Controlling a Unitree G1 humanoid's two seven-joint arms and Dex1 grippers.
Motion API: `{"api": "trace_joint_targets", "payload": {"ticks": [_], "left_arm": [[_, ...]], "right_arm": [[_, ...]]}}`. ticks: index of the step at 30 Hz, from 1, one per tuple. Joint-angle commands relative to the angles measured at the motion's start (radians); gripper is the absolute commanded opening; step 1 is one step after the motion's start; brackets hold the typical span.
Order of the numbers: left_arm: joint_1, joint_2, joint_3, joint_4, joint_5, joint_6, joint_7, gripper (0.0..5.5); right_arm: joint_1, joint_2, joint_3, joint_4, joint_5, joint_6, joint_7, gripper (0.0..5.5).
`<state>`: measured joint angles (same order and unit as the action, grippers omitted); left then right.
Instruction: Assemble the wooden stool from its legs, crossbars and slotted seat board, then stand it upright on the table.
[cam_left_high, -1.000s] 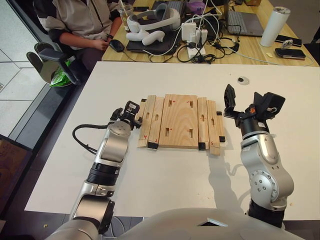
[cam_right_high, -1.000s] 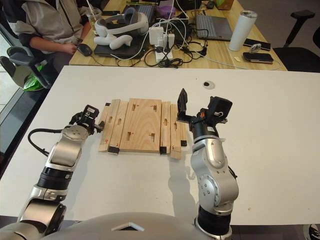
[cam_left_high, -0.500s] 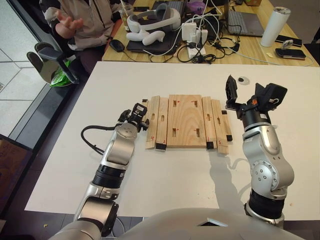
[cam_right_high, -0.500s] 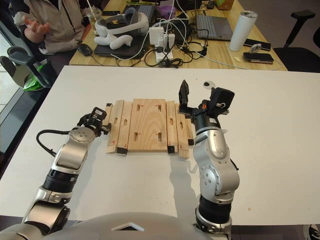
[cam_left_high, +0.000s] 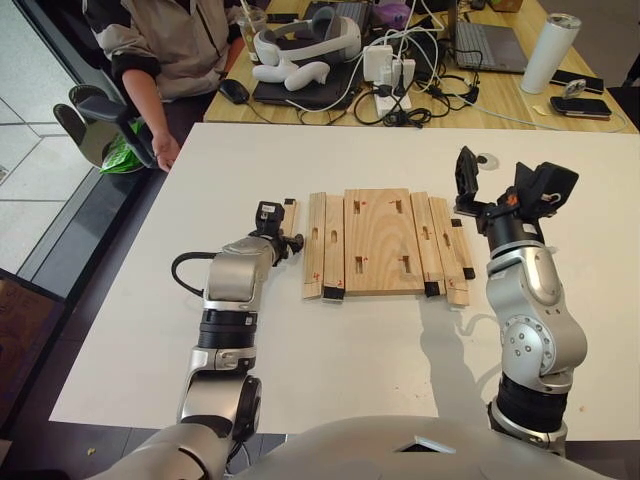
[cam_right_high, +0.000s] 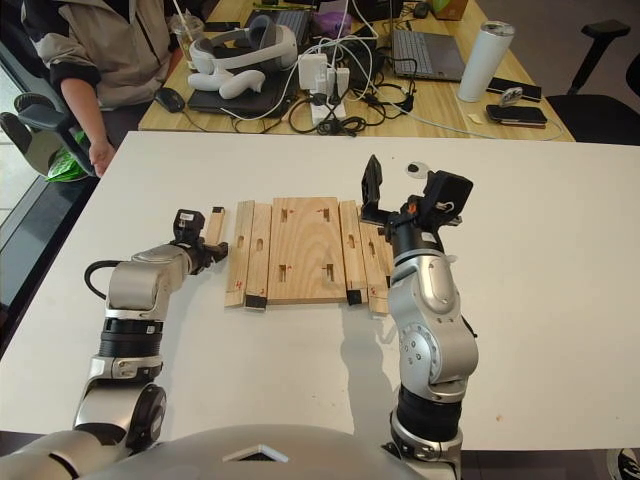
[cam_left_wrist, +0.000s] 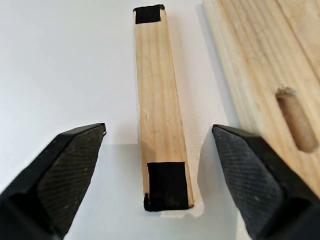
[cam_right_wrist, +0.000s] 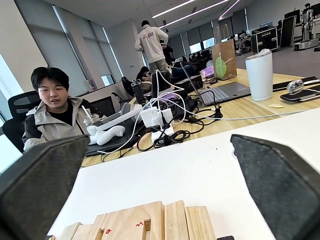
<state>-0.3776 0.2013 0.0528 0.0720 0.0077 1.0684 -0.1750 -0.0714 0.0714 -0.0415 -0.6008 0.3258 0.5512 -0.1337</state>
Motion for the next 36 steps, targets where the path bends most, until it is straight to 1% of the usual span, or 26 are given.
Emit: {"api": "trace_joint_targets", "payload": {"ticks": [1,6,8,12,16,18,23,26,29,32,33,35,36], "left_arm": [[0.014,0.01,0.002,0.062,-0.036,0.068,-0.034,3.6],[-0.016,0.038,-0.003,0.104,-0.067,0.085,-0.07,2.96],[-0.023,0.055,-0.017,0.114,-0.069,0.078,-0.081,2.64],[-0.018,0.085,-0.032,0.122,-0.064,0.054,-0.087,2.19],[-0.014,0.092,-0.034,0.108,-0.063,0.025,-0.082,1.68],[-0.01,0.097,-0.037,0.099,-0.061,0.01,-0.08,1.3],[0.007,0.091,-0.024,0.071,-0.065,-0.019,-0.068,1.3],[0.01,0.114,-0.033,0.064,-0.024,-0.09,-0.03,1.3],[-0.03,0.161,-0.033,0.051,0.057,-0.247,0.054,1.3],[-0.073,0.173,-0.021,0.009,0.087,-0.417,0.095,1.3],[-0.082,0.173,-0.023,-0.013,0.089,-0.469,0.095,1.3],[-0.083,0.162,-0.038,-0.087,0.076,-0.58,0.065,1.3],[-0.074,0.162,-0.063,-0.131,0.074,-0.626,0.038,1.3]], "right_arm": [[0.0,0.01,-0.003,-0.008,-0.014,-0.012,-0.015,5.28],[0.007,0.022,-0.004,-0.015,-0.026,-0.03,-0.034,5.28],[0.006,0.028,-0.003,-0.013,-0.03,-0.039,-0.04,5.28],[0.001,0.03,0.0,-0.005,-0.033,-0.052,-0.049,5.28],[-0.004,0.029,-0.007,0.002,-0.032,-0.062,-0.056,5.28],[-0.008,0.029,-0.008,0.006,-0.03,-0.065,-0.058,5.28],[-0.015,0.025,-0.009,0.02,-0.027,-0.069,-0.055,5.28],[-0.025,0.015,-0.01,0.034,-0.026,-0.061,-0.047,5.28],[-0.036,0.001,-0.007,0.055,-0.026,-0.049,-0.031,5.28],[-0.063,-0.009,-0.02,0.086,0.015,-0.032,0.012,5.28],[-0.077,-0.014,-0.031,0.098,0.049,-0.022,0.039,5.28],[-0.121,-0.033,-0.072,0.12,0.181,0.02,0.131,5.28],[-0.15,-0.052,-0.103,0.131,0.261,0.052,0.177,5.28]]}}
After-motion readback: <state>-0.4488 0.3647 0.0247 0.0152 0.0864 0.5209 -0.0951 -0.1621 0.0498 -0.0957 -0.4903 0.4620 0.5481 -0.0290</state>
